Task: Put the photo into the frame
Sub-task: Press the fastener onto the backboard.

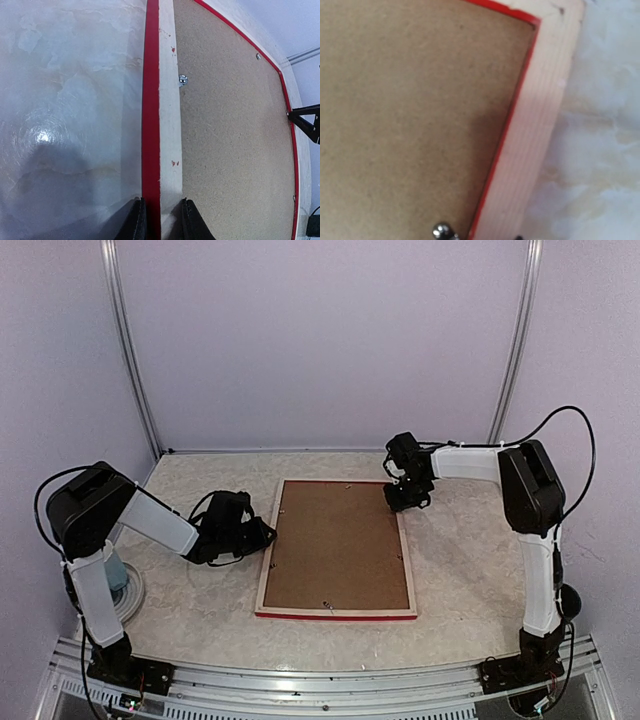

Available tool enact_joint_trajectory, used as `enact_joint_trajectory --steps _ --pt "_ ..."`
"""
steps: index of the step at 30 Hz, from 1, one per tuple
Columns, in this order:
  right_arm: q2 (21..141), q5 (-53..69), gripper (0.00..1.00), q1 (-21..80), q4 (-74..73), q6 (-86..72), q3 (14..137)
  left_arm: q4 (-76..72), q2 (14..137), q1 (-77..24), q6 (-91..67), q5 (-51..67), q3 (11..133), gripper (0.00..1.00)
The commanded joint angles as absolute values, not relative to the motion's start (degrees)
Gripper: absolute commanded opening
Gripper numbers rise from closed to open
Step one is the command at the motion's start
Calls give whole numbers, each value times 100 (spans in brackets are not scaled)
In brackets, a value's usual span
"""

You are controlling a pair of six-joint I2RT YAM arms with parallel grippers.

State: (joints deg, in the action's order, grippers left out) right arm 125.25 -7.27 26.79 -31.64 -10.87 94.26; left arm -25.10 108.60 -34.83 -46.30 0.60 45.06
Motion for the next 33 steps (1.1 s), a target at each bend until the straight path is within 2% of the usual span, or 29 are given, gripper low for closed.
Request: enact_joint_trajectory --steps 1,4,9,12,24,33 --pt "12517 -1045 26 2804 -3540 -1461 9116 -1055 11387 -3542 -4798 496 4192 10" --pt "12345 -1104 30 2796 -3456 -1685 8983 -1054 11374 -3542 -4796 492 4192 10" --pt "12099 -894 52 2795 -3343 -1863 8887 -1055 11364 -3542 -4799 492 4192 10" --pt "11834 -696 61 2791 -3154 -1905 8743 -1055 11364 -3535 -4794 482 4183 11" --pt "10935 -39 66 2645 -2749 -1982 8311 -1268 11118 -3551 -4742 477 4057 12" --pt "10633 139 67 2645 -2353 -2161 7623 -1326 10849 -3612 -4651 416 4008 22"
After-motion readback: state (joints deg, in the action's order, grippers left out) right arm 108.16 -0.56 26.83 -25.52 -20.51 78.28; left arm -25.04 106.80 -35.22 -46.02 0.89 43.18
